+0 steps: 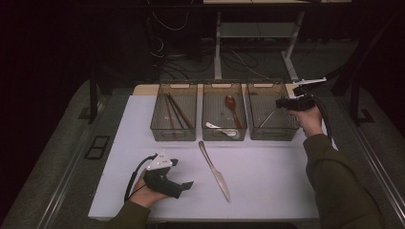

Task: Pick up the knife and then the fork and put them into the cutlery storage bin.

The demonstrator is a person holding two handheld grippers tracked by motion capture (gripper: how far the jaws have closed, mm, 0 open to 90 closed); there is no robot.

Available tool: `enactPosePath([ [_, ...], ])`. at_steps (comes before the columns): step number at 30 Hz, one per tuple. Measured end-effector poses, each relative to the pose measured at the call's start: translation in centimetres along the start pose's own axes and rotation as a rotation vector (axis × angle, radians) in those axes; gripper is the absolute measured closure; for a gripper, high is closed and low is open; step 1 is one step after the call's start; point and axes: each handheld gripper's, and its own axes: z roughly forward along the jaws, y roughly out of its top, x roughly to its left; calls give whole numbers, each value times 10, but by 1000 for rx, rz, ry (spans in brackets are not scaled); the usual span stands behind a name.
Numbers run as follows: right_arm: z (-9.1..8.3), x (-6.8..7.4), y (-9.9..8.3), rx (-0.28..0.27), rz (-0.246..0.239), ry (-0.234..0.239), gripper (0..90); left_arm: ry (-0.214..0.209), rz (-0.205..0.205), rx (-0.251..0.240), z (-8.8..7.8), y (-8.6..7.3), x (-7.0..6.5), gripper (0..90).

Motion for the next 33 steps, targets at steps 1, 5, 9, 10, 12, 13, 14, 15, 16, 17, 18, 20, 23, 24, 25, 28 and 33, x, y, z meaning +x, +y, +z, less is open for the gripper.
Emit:
enactPosePath([
  [1, 1, -2, -1, 4, 1, -1, 758, -2, 2, 1, 0, 0, 0, 0],
  [5, -1, -2, -1, 2, -25, -39, 630, -5, 3, 0, 0, 0, 0, 0],
  [9, -6, -5, 0, -22, -25, -84, 465, -5, 4, 0, 0, 0, 0, 0],
  [10, -7, -6, 0, -29, -27, -99, 433, -5, 4, 0, 0, 0, 0, 0],
  [12, -12, -7, 0, -53, -25, -104, 399, -5, 6, 0, 0, 0, 0, 0],
  [13, -14, -7, 0, -64, -21, -105, 387, -5, 8, 1, 0, 0, 0, 0],
  [14, -17, -7, 0, -76, -21, -100, 380, -5, 8, 2, 0, 0, 0, 0],
  [15, -20, -6, 0, -86, -21, -89, 373, -6, 7, 3, 0, 0, 0, 0],
  [16, -22, -5, 0, -95, -22, -78, 365, -6, 8, 5, 0, 0, 0, 0],
  [17, -25, -3, -1, -105, -21, -64, 357, -6, 6, 5, 1, 0, -1, 0],
  [18, -29, -1, -2, -114, -24, -48, 348, -6, 7, 6, 1, 0, -1, 3],
  [20, -35, 4, -4, -136, -34, -25, 332, -6, 6, 8, 1, 1, -1, 19],
  [23, -45, 12, -10, -166, -44, 6, 308, -7, 3, 11, 0, 1, 0, 37],
  [24, -49, 15, -13, -169, -48, 21, 298, -7, 4, 13, 0, 1, 0, 46],
  [25, -51, 18, -15, -173, -55, 33, 291, -7, 3, 15, 0, 1, 0, 58],
  [28, -59, 27, -24, -168, -76, 54, 264, 0, -5, 26, -1, 1, 0, 107],
  [33, -66, 46, -39, -148, -124, 54, 211, -11, 4, 38, -1, 2, -2, 196],
])
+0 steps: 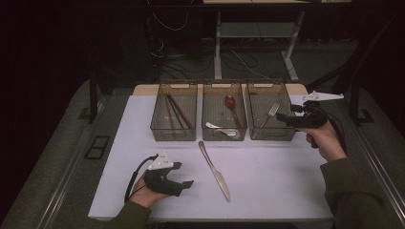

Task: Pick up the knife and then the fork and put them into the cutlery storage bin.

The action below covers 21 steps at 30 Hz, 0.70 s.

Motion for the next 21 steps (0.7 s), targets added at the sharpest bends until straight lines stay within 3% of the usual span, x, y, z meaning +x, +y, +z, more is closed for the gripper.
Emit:
enactPosePath([
  [7, -15, 26, -25, -29, -18, 70, 186, -5, -6, 3, 0, 4, -1, 392],
  [12, -22, 43, -44, -45, -30, 111, 170, 0, -2, 8, 1, 11, -2, 629],
  [18, -24, 64, -66, -28, -43, 150, 148, 17, 1, 29, 8, 18, 1, 823],
  [21, -23, 74, -75, -4, -82, 171, 148, 19, 1, 28, 11, 23, 4, 884],
])
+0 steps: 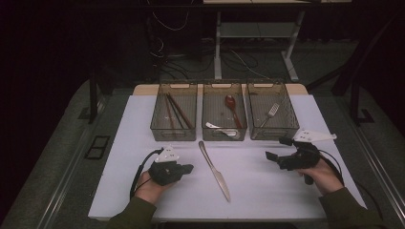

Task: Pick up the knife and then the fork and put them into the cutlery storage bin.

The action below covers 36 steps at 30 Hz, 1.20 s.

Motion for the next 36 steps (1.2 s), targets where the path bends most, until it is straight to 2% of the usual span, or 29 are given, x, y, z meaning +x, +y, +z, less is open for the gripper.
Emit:
enactPosePath([
  [2, 1, 6, -5, 14, -23, 12, 148, 1, -1, -3, 3, 4, 1, 885],
  [6, 1, 16, -18, 19, -13, 14, 148, -3, 16, 7, 12, 13, 5, 885],
  [12, 2, 29, -35, 51, -12, 25, 147, -1, 52, 37, 36, 33, 13, 885],
  [20, 2, 28, -37, 56, -18, 24, 148, 42, 91, 95, 75, 57, 24, 886],
  [22, 1, 28, -38, 54, -16, 22, 148, 47, 85, 91, 83, 59, 28, 886],
  [24, 1, 27, -38, 53, -16, 23, 148, 62, 86, 108, 89, 60, 32, 886],
  [29, 1, 26, -38, 52, -20, 21, 148, 103, 101, 145, 96, 59, 38, 886],
  [36, 2, 26, -38, 49, -22, 23, 148, 113, 114, 172, 93, 59, 37, 888],
])
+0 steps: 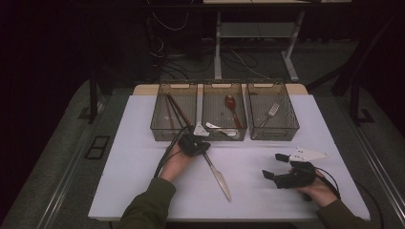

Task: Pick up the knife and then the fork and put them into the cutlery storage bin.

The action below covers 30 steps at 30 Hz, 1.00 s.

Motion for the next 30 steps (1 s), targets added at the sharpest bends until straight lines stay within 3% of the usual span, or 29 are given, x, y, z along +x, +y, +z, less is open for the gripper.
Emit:
enactPosePath([
  [6, -1, 0, 0, -7, 2, 0, 148, -3, 13, 36, -7, -3, -2, 888],
  [17, -2, 0, 1, -12, 3, 0, 148, -23, -5, 66, -29, -20, -10, 888],
  [24, -2, 0, 1, -12, 1, 1, 148, -78, -21, 55, -47, -31, -14, 888],
  [26, -2, 0, 1, -10, -1, 1, 148, -78, -22, 50, -49, -35, -15, 888],
  [30, -2, -1, 1, -13, -2, -1, 148, -39, -5, 33, -48, -35, -12, 888],
])
